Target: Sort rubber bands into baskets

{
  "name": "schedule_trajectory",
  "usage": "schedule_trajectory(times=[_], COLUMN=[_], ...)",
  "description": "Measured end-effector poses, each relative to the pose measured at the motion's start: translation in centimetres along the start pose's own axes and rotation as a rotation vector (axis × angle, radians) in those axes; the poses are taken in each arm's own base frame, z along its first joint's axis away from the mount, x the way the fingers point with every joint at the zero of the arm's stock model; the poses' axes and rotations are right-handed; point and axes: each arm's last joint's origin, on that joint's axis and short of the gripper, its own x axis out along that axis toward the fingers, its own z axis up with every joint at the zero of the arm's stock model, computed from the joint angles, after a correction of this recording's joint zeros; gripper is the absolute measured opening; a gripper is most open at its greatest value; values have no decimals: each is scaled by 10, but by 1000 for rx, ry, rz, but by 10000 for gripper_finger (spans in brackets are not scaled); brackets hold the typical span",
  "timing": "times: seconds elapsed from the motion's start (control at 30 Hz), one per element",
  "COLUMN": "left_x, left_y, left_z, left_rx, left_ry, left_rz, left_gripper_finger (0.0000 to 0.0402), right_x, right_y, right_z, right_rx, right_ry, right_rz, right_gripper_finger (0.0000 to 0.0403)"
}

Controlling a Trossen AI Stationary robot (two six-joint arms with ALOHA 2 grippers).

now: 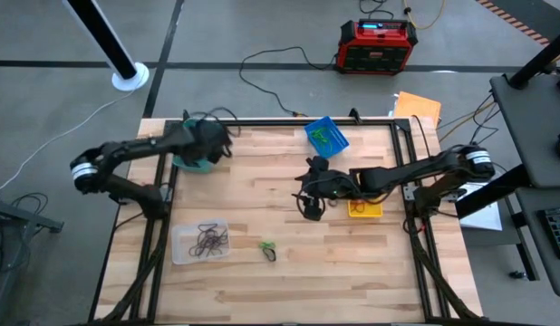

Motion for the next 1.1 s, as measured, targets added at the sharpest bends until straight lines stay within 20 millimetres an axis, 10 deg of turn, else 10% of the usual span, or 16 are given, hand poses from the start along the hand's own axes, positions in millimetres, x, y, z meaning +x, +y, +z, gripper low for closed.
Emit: schedule_trajectory(times=[0.23,0.73,0.9,1.1], left_x=[38,38,12,-62], left_y=[29,28,0,-67], left_z=[9,10,4,-14], left_rx=[-45,-32,-15,240], left_ry=[167,158,72,-294], left_rz=[-52,-57,-183,-564], left_gripper_finger=[2,107,127,130], right_x=[5,5,6,7], right_y=[2,2,-4,-17], right_z=[-5,-7,-14,-33], right_rx=[15,17,96,200], right_ry=[35,49,123,272], right_rz=[1,0,-18,-74], right_gripper_finger=[222,221,221,221])
